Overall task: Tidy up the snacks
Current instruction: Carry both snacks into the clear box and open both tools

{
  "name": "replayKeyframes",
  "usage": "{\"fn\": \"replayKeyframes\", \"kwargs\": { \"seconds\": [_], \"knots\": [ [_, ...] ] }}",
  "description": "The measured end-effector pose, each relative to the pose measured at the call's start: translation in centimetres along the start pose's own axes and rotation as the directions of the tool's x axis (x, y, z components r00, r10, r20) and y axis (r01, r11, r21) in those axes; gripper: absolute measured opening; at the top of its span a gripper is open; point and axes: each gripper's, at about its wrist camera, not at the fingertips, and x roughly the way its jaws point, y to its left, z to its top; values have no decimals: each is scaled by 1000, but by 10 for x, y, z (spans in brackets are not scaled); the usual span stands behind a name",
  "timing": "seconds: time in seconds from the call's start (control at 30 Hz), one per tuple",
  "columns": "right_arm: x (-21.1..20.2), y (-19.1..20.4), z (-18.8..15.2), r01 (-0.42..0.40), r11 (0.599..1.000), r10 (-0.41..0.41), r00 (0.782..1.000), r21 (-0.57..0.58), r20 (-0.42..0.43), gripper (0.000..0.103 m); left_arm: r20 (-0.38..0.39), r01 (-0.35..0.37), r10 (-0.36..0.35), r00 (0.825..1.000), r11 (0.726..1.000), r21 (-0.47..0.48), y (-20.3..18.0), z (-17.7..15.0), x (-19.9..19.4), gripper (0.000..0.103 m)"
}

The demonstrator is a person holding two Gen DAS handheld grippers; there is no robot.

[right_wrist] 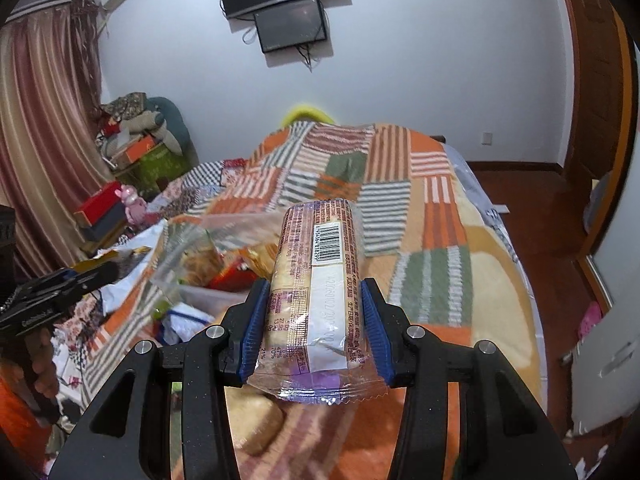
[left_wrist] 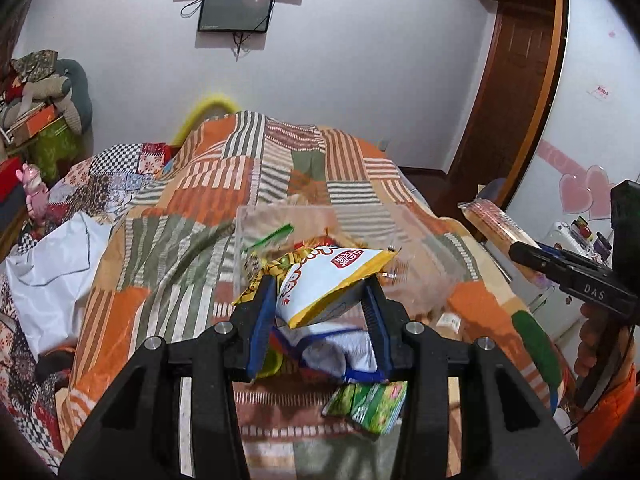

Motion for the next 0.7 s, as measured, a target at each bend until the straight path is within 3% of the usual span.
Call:
{"fn": "replayKeyframes", "kwargs": {
  "seconds": [0.4, 0.7],
  "knots": [
    [32, 8, 20, -43, 999, 43, 999, 24, 30, 42, 7, 21, -21, 1000, 1000, 7, -9, 25, 35, 43],
    [68, 0, 23, -42, 998, 45, 998, 51, -45, 42, -50, 39, -39, 998, 999, 10, -15, 28, 73, 43]
  ]
}}
